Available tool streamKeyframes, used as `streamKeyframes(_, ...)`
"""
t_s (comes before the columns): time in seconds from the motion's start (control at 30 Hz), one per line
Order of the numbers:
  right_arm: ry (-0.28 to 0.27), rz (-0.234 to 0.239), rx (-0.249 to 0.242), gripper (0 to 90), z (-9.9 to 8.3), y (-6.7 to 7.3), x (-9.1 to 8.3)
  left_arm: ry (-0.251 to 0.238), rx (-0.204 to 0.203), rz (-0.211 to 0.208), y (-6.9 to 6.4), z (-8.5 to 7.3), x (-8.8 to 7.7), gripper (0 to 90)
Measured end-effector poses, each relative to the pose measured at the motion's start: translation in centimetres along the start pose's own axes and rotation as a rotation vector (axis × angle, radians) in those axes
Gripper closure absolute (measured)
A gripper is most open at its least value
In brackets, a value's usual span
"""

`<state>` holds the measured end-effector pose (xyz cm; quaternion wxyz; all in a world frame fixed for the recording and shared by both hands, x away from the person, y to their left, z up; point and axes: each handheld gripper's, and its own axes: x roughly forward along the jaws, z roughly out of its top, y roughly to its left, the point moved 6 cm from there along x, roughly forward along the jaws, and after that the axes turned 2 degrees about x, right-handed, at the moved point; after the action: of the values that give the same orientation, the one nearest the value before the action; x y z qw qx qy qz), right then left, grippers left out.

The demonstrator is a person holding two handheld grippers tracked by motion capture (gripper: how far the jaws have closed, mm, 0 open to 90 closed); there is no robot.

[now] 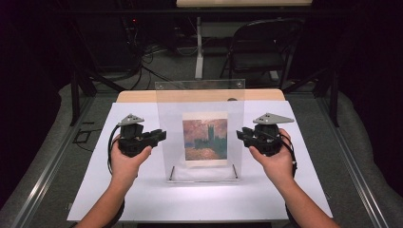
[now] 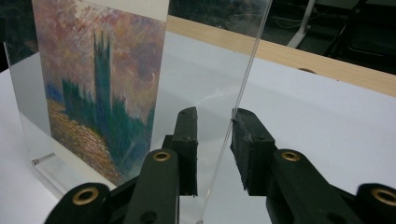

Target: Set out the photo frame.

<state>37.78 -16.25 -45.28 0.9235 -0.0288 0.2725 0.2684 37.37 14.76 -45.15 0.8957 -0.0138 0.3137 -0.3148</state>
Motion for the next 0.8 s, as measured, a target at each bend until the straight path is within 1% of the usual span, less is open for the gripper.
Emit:
streamKeyframes(0.03,0.001,0.0,-0.009,71.8,0.0,0.1,-0.1,-0.003,0.0,-0.005,-0.1,-0.1,-0.1,74.7)
streamKeyframes(0.13,0.002,0.001,-0.012,72.0,-0.2,0.3,-0.5,-0.001,0.005,-0.006,-0.2,-0.2,-0.3,74.7)
streamKeyframes(0.17,0.005,0.001,-0.015,72.0,-0.3,0.3,-0.7,0.0,0.016,0.0,-0.5,-0.3,-0.4,74.6)
streamKeyframes(0.4,0.003,0.004,-0.021,71.8,-0.7,0.8,-1.3,-0.001,0.028,-0.002,-1.0,-0.8,-1.0,74.0)
streamKeyframes(0.43,-0.001,0.006,-0.025,71.8,-0.8,0.9,-1.5,-0.002,0.04,-0.001,-1.1,-0.9,-1.1,74.0)
streamKeyframes(0.47,-0.002,0.008,-0.031,71.9,-0.9,1.0,-1.6,-0.004,0.044,-0.001,-1.3,-1.1,-1.3,73.8)
streamKeyframes(0.57,-0.008,0.03,-0.026,72.1,-1.4,1.2,-2.3,-0.012,0.059,-0.007,-1.7,-1.6,-1.7,72.8)
streamKeyframes(0.6,-0.01,0.043,-0.015,71.9,-1.7,1.4,-2.6,-0.023,0.068,-0.007,-1.9,-1.9,-1.9,72.3)
streamKeyframes(0.67,-0.014,0.043,-0.024,71.7,-1.9,1.4,-2.6,-0.027,0.07,-0.007,-2.0,-2.1,-2.0,72.2)
streamKeyframes(0.73,-0.013,0.038,-0.04,71.3,-2.1,1.8,-2.8,-0.031,0.065,-0.013,-2.1,-2.3,-2.1,71.6)
streamKeyframes(0.77,-0.013,0.038,-0.04,71.3,-2.1,1.8,-2.8,-0.03,0.061,-0.016,-2.1,-2.3,-2.2,71.6)
streamKeyframes(0.8,-0.007,0.039,-0.043,71.1,-2.2,1.9,-3.0,-0.026,0.061,-0.028,-2.2,-2.4,-2.2,70.6)
